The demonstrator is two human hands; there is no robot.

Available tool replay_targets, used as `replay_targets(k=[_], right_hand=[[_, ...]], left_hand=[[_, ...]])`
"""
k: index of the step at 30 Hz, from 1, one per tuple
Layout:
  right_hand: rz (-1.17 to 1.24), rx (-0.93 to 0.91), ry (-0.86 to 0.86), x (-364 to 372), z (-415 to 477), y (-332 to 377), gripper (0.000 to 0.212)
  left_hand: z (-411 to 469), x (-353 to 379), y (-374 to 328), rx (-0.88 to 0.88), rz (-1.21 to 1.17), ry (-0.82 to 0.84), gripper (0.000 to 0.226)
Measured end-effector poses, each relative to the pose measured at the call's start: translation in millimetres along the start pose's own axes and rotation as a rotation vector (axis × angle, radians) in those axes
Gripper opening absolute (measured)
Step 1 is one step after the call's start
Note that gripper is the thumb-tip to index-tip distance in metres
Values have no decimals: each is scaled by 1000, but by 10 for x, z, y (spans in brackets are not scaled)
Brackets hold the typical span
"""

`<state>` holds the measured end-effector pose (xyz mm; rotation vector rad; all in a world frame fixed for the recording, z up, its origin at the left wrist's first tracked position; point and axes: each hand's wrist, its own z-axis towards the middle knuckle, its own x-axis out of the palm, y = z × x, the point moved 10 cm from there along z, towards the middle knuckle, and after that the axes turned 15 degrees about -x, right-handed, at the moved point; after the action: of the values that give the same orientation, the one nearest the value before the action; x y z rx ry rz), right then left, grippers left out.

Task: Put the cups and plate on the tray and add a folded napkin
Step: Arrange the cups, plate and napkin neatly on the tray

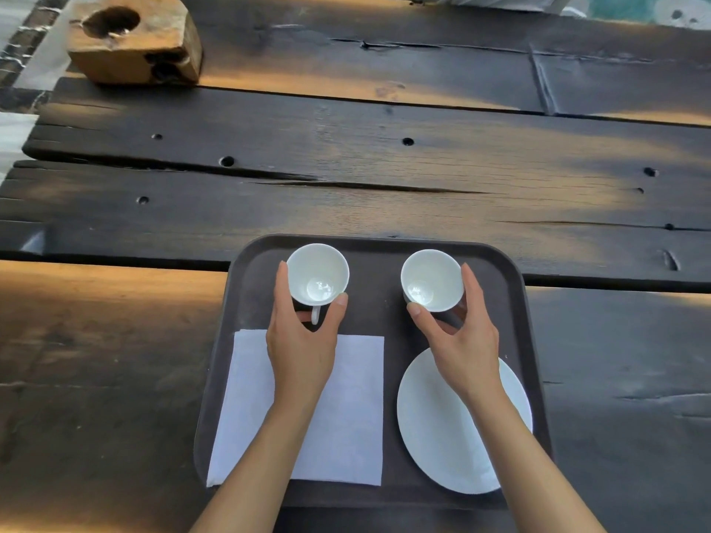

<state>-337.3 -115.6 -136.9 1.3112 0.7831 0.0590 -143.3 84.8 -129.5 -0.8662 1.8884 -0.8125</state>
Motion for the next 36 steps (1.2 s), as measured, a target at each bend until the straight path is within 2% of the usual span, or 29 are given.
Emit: replay_targets(k=[10,16,21,24,28,31,36], right_hand=[[20,11,26,25,0,46,92],[105,49,91,94,-45,91,122],[63,13,51,-17,-168,145,122],[5,-23,-21,-157,-314,238,116],[18,-97,-122,-286,-595,412,99],[36,-119,-36,-140,-825,506,82],[-29,-235,332,432,-1187,675,69]], left_hand=[[6,2,5,-3,7,3,93],[-23,12,37,2,41,46,108],[-132,-143,127,-4,87,5,110],[-273,-317,222,-29,83,-15,100],[-462,-584,367,-9,159,-5,55],[-591,-732,454,75,289,44,40],[-760,-740,585,309,668,174,54]])
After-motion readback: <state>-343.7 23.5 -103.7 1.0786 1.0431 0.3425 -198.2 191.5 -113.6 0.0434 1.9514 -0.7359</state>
